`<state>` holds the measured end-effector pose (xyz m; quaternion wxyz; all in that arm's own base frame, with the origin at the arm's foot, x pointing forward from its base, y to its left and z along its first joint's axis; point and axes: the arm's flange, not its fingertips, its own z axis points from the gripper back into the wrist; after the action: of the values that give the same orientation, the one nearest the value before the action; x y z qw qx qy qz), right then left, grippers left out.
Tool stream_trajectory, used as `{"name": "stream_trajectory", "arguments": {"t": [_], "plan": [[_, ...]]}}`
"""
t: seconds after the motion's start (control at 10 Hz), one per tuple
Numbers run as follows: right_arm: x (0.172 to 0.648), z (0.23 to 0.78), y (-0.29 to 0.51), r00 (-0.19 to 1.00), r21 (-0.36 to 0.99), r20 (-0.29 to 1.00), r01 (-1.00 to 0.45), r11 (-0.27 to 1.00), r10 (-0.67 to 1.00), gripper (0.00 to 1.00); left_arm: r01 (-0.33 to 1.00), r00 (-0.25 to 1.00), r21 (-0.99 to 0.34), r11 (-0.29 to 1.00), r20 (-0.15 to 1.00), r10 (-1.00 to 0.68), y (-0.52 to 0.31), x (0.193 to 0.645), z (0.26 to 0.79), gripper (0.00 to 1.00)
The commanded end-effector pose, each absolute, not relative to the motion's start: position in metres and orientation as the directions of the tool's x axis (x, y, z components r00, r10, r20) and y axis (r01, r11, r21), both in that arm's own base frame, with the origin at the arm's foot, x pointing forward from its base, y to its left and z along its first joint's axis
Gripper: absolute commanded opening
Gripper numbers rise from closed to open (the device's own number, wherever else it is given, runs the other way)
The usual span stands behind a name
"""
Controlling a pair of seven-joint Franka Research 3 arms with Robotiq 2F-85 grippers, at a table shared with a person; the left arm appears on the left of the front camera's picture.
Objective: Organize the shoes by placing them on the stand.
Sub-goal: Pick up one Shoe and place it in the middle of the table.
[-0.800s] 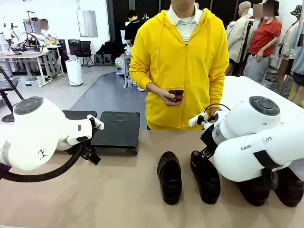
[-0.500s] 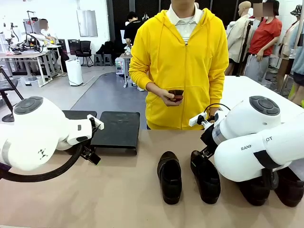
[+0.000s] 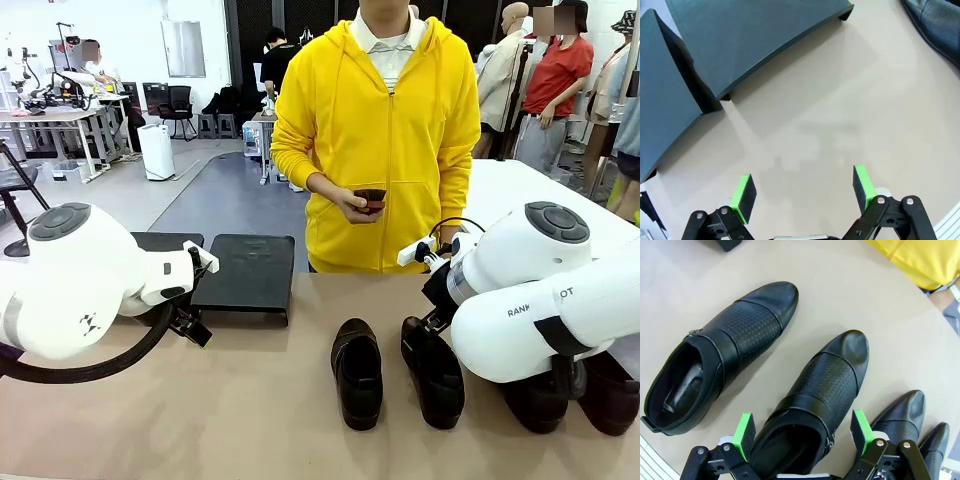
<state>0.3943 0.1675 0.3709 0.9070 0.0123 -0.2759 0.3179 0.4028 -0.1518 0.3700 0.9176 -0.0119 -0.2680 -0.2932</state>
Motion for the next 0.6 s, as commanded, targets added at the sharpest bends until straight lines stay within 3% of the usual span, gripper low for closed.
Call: {"name": "stream_trajectory", "arguments": {"t": [0.0, 0.2, 0.3, 0.4, 0.5], "plan": [[0.394, 0.371, 0.167, 0.646, -0.153, 0.508, -0.583, 0.798, 0.569, 1.00, 0.544, 0.684, 0.135, 0.828, 0.499, -0.532, -0.152, 0.403, 0.370, 1.00], [0.394, 0.371, 0.168, 0.646, -0.153, 0.508, -0.583, 0.798, 0.570, 1.00, 0.544, 0.684, 0.135, 0.828, 0.499, -0.532, -0.152, 0.403, 0.370, 1.00], [0.386, 0.405, 0.172, 0.623, -0.089, 0.539, -0.628, 0.773, 0.568, 1.00, 0.544, 0.684, 0.135, 0.828, 0.499, -0.532, -0.152, 0.403, 0.370, 1.00], [0.358, 0.437, 0.173, 0.636, -0.105, 0.515, -0.619, 0.778, 0.575, 1.00, 0.554, 0.753, 0.073, 0.829, 0.380, -0.537, -0.141, 0.378, 0.404, 1.00], [0.337, 0.471, 0.158, 0.618, -0.149, 0.506, -0.625, 0.766, 0.602, 1.00, 0.541, 0.766, -0.010, 0.841, 0.418, -0.488, -0.140, 0.353, 0.442, 1.00]]}}
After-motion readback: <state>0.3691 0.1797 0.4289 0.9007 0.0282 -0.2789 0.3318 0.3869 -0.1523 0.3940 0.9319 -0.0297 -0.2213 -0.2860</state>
